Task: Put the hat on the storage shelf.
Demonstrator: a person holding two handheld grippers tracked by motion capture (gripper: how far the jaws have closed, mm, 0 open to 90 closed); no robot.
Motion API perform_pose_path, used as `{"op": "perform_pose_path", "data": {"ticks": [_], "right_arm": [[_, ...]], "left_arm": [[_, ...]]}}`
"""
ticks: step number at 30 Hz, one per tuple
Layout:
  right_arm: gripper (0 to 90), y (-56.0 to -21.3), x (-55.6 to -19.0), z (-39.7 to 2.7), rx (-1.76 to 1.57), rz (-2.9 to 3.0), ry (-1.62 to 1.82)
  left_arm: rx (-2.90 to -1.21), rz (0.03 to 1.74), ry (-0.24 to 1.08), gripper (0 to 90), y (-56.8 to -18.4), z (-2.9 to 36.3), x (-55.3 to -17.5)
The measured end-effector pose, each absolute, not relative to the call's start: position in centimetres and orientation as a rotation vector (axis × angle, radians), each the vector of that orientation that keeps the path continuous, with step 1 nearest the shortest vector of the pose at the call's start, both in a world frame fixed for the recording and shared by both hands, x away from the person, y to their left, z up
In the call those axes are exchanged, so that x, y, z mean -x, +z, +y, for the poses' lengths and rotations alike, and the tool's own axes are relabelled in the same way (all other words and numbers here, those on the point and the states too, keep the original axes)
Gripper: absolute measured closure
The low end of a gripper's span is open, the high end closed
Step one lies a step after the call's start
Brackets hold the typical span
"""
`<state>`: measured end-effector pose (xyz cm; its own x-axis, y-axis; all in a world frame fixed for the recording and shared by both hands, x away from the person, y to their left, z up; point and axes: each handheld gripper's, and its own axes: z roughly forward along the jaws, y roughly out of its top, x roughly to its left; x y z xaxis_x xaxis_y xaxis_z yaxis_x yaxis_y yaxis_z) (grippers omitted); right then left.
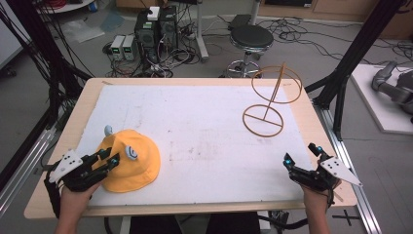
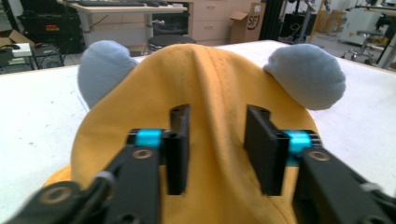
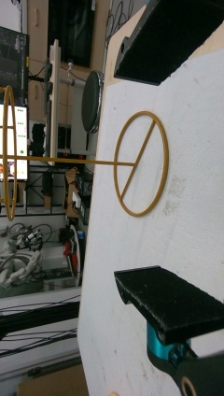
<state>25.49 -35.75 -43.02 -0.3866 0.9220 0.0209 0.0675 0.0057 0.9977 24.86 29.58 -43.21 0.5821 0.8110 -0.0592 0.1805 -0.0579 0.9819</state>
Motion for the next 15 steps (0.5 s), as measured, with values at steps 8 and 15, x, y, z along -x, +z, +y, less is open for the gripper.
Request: {"op": "perform_pose_path", "data": {"ticks": [8, 15], "right_arm": [[4.2, -43.07, -25.5, -35.52, -1.055, 1.554, 1.471], [4.2, -43.1, -25.55, -35.39, -1.05, 1.559, 1.467]], "left_arm": [[-1.585, 0.861, 0.634, 87.3, -43.15, 29.4, -24.78], [-1.554, 0.862, 0.632, 87.9, -42.95, 29.45, -24.74]]}}
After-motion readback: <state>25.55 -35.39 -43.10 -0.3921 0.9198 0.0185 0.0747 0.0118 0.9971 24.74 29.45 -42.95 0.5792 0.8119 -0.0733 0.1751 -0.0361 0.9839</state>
